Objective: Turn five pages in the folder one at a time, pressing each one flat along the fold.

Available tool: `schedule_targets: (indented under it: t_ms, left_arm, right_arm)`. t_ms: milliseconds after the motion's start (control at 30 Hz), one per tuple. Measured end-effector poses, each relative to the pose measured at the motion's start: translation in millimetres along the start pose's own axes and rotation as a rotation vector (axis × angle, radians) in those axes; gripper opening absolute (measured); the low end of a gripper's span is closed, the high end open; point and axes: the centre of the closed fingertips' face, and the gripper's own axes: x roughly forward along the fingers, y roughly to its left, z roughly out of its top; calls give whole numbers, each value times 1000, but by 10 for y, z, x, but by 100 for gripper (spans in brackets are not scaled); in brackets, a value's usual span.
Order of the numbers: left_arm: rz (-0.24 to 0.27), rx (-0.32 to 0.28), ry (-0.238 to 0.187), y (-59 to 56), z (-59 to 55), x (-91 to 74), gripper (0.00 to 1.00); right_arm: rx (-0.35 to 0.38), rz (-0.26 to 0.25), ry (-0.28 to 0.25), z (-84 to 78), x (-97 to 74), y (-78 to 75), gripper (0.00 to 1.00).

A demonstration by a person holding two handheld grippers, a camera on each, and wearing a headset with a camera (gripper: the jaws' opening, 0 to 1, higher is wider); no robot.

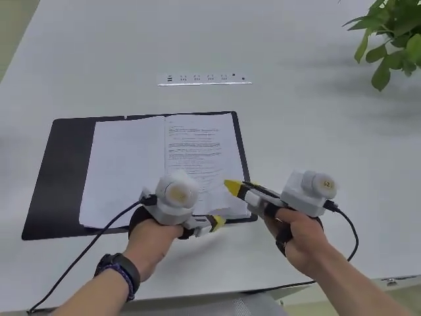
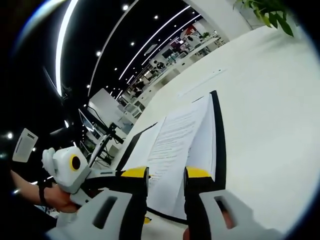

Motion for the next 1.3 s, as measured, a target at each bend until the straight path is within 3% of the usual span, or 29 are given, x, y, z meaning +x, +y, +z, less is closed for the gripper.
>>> schedule_targets:
  t_ms: [133, 300, 600, 967, 1300]
  left_arm:
    - [21, -5, -23, 54, 25, -166, 64]
    - [46, -3, -42, 119, 40, -385, 65]
    - [73, 7, -67, 200, 52, -651, 66]
    - [103, -14, -89, 275, -69, -961, 66]
    - [143, -45, -111, 390, -227, -1278, 67]
  right_arm:
    - [-19, -16, 26, -75, -13, 8, 10]
    - [-11, -6, -7, -74, -34, 96, 0]
    - [16, -6, -36, -19, 16, 182, 0]
    - [29, -6, -63, 18, 89, 301, 0]
    - [15, 21, -44, -87, 250, 558, 0]
